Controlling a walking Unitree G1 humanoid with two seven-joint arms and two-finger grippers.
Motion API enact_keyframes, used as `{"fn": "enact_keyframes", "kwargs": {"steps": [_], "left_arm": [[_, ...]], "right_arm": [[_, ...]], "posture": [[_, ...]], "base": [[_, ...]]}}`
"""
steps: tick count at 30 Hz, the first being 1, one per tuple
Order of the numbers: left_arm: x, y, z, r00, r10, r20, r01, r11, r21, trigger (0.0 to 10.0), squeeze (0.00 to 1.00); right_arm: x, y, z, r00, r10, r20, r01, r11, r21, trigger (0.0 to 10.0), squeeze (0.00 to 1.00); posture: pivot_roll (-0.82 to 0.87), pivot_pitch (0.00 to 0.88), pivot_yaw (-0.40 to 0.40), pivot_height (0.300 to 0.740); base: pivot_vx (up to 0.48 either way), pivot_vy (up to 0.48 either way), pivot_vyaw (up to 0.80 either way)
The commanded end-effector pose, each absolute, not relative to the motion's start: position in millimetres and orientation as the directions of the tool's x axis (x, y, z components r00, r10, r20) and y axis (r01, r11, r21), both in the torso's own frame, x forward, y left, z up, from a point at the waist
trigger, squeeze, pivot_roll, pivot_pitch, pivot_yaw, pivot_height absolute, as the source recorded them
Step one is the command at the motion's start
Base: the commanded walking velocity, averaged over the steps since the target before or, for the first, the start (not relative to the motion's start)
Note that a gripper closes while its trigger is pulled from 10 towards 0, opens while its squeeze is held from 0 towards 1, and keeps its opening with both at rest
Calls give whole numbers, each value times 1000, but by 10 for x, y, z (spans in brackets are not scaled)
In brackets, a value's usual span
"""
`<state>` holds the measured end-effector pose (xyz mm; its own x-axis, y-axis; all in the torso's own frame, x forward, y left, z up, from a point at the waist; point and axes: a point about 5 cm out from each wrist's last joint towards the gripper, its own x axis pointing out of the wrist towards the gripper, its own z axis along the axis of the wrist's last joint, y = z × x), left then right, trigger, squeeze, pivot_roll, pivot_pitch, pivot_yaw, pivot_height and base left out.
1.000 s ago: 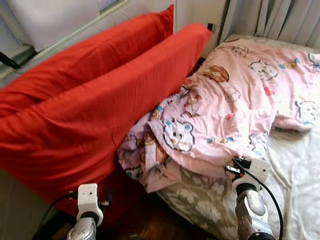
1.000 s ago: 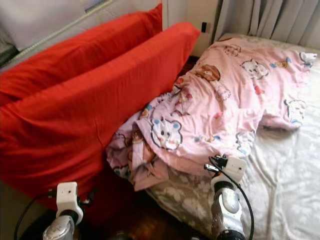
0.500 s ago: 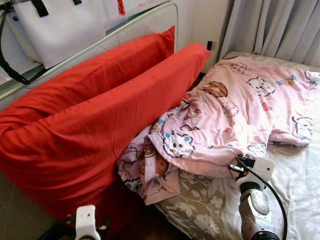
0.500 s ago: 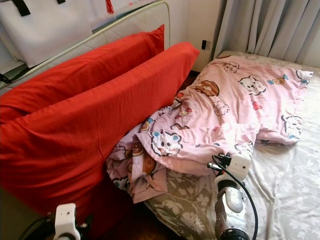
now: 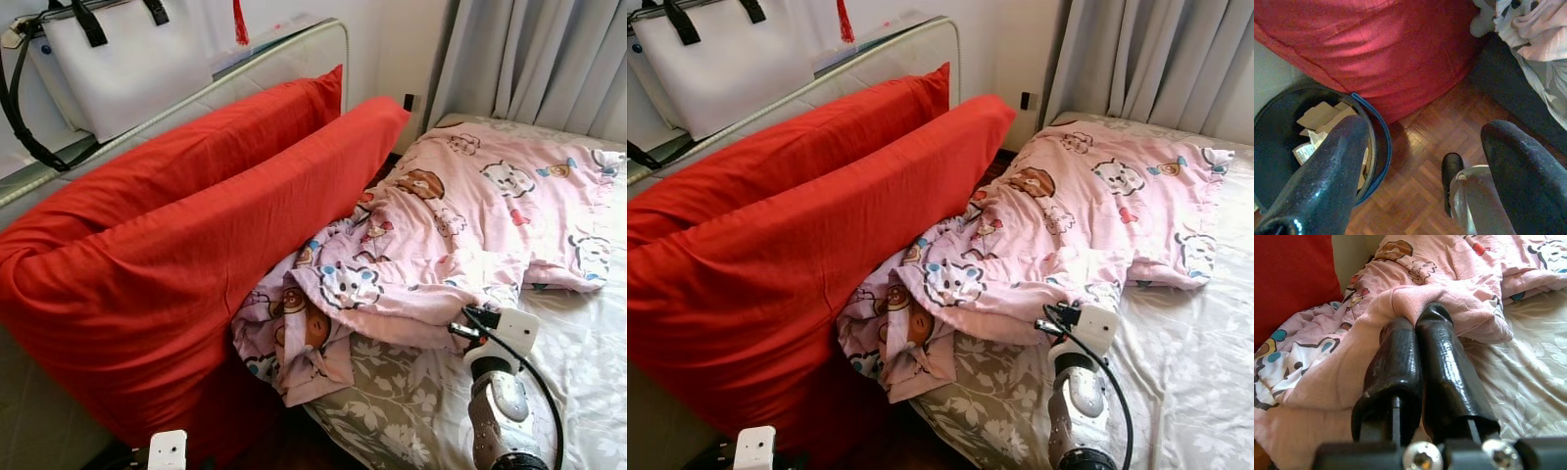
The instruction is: Clean up the room
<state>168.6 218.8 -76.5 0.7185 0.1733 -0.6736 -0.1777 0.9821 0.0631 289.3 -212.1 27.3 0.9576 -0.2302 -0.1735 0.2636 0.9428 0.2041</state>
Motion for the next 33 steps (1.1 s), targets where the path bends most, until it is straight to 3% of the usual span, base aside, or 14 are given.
{"fn": "enact_keyframes", "kwargs": {"steps": [1, 33], "left_arm": [[1657, 2241, -773, 706, 181, -685, -173, 982, 80, 10000, 0], [1683, 2257, -761, 708, 180, -683, -167, 982, 85, 10000, 0]], "right_arm": [[2882, -2131, 255, 953, -242, -181, 276, 941, 198, 10000, 0], [2927, -2153, 327, 949, -274, -153, 297, 942, 155, 10000, 0]], "posture": [[-69, 34, 51, 740], [-61, 72, 56, 740]], "base": [[0, 0, 0], [0, 0, 0]]}}
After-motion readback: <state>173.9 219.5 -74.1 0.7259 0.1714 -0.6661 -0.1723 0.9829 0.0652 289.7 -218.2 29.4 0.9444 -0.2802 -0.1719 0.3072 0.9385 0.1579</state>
